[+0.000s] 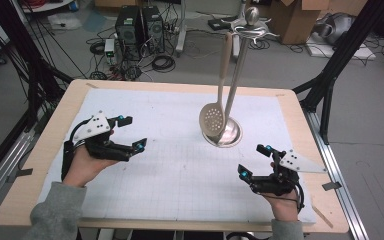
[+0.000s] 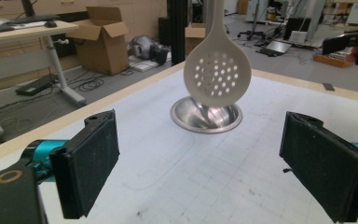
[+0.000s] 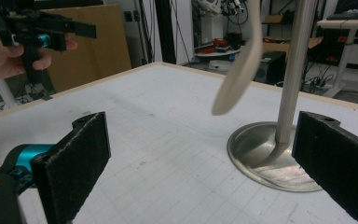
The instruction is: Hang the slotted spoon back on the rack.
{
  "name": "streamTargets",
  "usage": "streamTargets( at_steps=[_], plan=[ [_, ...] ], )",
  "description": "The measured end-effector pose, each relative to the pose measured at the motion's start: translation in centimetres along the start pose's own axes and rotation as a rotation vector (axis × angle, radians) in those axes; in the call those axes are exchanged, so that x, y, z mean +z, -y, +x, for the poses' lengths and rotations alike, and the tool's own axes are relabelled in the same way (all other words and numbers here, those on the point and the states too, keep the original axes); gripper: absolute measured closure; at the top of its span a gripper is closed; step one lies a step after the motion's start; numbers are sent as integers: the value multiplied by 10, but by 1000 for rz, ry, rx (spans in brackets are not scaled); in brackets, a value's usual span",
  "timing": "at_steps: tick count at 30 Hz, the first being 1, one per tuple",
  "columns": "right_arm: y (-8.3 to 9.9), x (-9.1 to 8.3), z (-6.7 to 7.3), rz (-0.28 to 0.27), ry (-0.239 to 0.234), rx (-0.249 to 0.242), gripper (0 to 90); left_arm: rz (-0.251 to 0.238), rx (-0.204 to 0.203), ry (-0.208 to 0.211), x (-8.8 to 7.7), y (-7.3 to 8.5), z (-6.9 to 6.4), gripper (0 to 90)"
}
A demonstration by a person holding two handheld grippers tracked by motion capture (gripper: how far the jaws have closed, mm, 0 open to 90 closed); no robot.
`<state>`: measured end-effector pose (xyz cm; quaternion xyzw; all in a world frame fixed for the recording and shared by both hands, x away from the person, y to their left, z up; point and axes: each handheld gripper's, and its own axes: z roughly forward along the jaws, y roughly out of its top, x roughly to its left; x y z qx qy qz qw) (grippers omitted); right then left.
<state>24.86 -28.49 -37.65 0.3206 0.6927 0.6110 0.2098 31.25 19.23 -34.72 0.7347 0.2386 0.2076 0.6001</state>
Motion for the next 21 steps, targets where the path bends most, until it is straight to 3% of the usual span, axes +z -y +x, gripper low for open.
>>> streamTargets(
  at_steps=[4,10,21],
  plan=[
    [-1,0,2,-4,-1,-4,31,3,-4,-20,-14,10,2,122],
    [-4,-2,3,-20,-3,-12,31,-15,-48,-58,-35,25,8,122],
    [-6,4,6,-11,-19,-17,31,-60,-54,-89,-75,44,12,119]
  ],
)
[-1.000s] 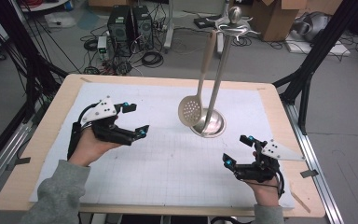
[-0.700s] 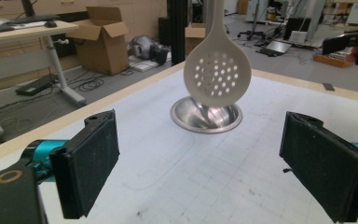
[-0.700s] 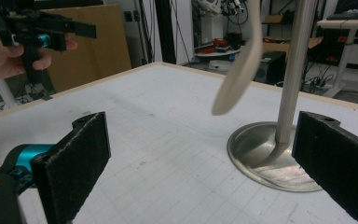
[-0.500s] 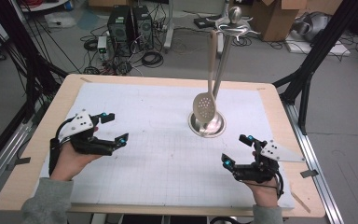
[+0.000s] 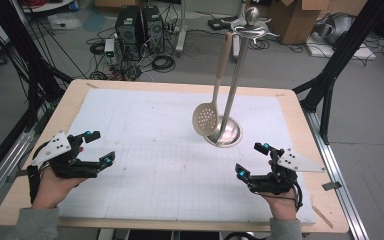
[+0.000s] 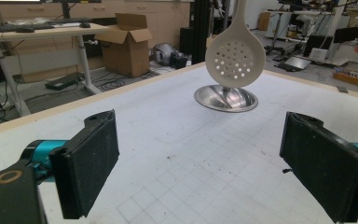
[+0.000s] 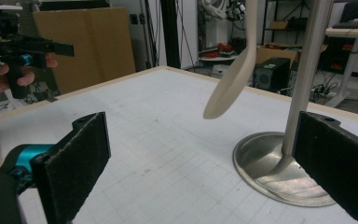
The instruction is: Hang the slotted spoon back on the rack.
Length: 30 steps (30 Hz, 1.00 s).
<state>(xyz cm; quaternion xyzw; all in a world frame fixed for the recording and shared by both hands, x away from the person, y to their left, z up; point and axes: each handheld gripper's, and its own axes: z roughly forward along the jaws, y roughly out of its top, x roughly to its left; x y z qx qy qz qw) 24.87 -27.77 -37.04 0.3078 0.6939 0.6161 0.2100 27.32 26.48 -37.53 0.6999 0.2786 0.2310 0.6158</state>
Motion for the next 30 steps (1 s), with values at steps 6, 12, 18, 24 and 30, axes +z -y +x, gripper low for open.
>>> streamTargets(
  at_steps=[6,12,18,24,30],
  plan=[
    [-1,2,0,-4,-7,-8,31,-11,0,-24,-13,2,0,116],
    [-3,3,1,-8,-13,-6,31,-19,0,-64,-28,6,2,116],
    [-5,4,1,-13,-19,-13,31,-27,-12,-93,-40,11,4,116],
    [-7,5,2,-10,-24,-15,31,-20,-16,-117,-48,16,6,116],
    [-7,2,-1,3,-10,-24,31,-3,-10,-138,-55,19,7,116]
  ],
)
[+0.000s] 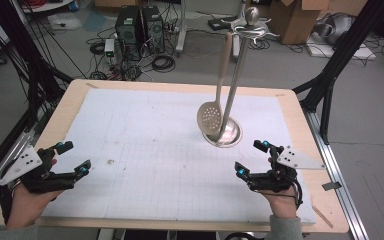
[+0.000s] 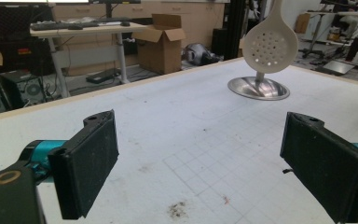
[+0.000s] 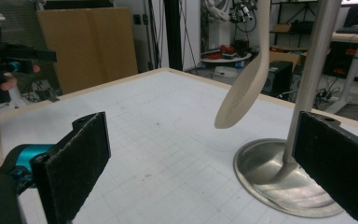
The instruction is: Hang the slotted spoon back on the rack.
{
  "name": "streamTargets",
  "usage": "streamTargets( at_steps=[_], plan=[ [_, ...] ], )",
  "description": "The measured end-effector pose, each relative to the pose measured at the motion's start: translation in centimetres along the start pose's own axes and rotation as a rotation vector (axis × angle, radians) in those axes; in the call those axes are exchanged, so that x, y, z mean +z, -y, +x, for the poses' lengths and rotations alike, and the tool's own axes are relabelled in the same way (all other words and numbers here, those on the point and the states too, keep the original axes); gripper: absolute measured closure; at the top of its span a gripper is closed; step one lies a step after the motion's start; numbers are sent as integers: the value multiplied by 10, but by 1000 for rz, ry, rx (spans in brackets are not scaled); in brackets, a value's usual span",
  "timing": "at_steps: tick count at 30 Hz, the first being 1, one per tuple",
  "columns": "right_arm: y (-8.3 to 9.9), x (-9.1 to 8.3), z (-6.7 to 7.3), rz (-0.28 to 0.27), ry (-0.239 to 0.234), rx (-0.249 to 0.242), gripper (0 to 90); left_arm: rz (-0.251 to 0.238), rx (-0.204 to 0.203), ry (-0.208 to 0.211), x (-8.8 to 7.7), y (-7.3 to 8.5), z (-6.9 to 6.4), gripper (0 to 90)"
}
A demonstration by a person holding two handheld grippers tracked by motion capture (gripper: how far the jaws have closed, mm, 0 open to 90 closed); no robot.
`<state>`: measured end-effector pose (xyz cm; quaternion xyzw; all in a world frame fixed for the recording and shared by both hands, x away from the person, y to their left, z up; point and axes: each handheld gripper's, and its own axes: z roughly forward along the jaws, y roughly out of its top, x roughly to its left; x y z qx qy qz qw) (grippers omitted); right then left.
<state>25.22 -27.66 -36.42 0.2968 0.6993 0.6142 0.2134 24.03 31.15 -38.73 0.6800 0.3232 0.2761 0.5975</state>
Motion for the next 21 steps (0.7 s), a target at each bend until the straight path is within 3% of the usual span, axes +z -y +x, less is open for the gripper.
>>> streamTargets(
  at_steps=[8,21],
  plan=[
    [0,-10,-7,2,28,9,31,29,-12,-48,-5,6,3,116],
    [1,-8,-3,9,11,8,31,76,-13,-52,5,10,-5,115]
  ],
)
